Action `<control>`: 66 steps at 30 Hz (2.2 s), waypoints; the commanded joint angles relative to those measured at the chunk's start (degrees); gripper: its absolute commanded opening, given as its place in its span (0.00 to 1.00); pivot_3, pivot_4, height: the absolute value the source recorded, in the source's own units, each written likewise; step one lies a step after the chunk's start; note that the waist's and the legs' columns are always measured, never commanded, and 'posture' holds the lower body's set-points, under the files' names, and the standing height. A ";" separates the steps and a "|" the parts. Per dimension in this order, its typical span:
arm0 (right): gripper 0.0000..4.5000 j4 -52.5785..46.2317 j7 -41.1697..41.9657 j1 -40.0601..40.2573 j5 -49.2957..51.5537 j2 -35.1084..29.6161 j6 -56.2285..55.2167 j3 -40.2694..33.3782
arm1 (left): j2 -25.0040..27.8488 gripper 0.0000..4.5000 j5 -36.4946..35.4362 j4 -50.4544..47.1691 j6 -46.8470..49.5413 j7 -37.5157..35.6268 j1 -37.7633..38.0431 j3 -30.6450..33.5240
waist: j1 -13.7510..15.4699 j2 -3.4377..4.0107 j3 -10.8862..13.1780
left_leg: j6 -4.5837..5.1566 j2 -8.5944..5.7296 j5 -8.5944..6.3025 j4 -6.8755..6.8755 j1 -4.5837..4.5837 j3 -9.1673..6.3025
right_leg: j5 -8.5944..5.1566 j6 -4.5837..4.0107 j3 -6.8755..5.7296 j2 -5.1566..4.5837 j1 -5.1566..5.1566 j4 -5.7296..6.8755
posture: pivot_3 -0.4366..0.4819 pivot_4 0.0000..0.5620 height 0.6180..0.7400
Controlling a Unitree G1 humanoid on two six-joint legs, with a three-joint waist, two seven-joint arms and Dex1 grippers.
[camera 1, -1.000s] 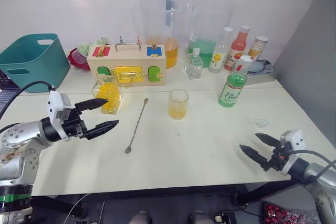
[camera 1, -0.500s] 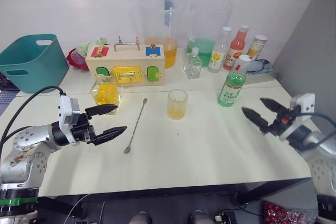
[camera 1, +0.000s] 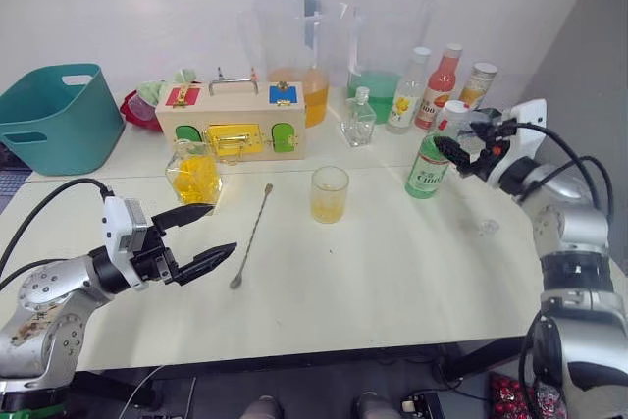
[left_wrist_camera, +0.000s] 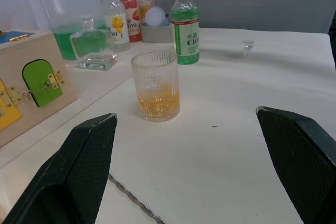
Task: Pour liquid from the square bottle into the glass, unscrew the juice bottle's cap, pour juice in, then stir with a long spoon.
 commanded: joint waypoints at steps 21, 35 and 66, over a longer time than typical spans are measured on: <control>0.38 31.55 1.60 -17.47 -7.74 2.65 -13.99 -0.43 | -1.53 1.00 -1.20 -7.12 -0.80 4.64 5.95 3.78 | -0.76 0.02 0.01 | 0.00 -0.01 0.00 -0.07 0.03 0.04 | 0.00 -0.01 0.05 0.01 -0.04 -0.02 | 0.48 0.27 1.00; 0.27 15.28 12.37 -12.34 -3.65 -0.73 -7.80 -1.58 | -1.21 1.00 -1.44 -4.95 -0.45 2.69 3.35 1.57 | -0.53 0.17 0.10 | 0.00 -0.02 0.00 -0.07 -0.07 0.06 | 0.00 0.00 0.06 -0.01 -0.09 -0.04 | 0.48 0.27 1.00; 0.27 -64.10 -0.80 25.40 12.84 9.44 24.44 12.62 | 0.49 1.00 -0.11 3.11 0.27 -5.29 -8.24 -8.48 | -0.24 0.23 0.13 | 0.03 -0.02 -0.02 -0.01 -0.07 -0.04 | 0.00 0.01 0.05 0.00 -0.10 -0.01 | 0.48 0.27 1.00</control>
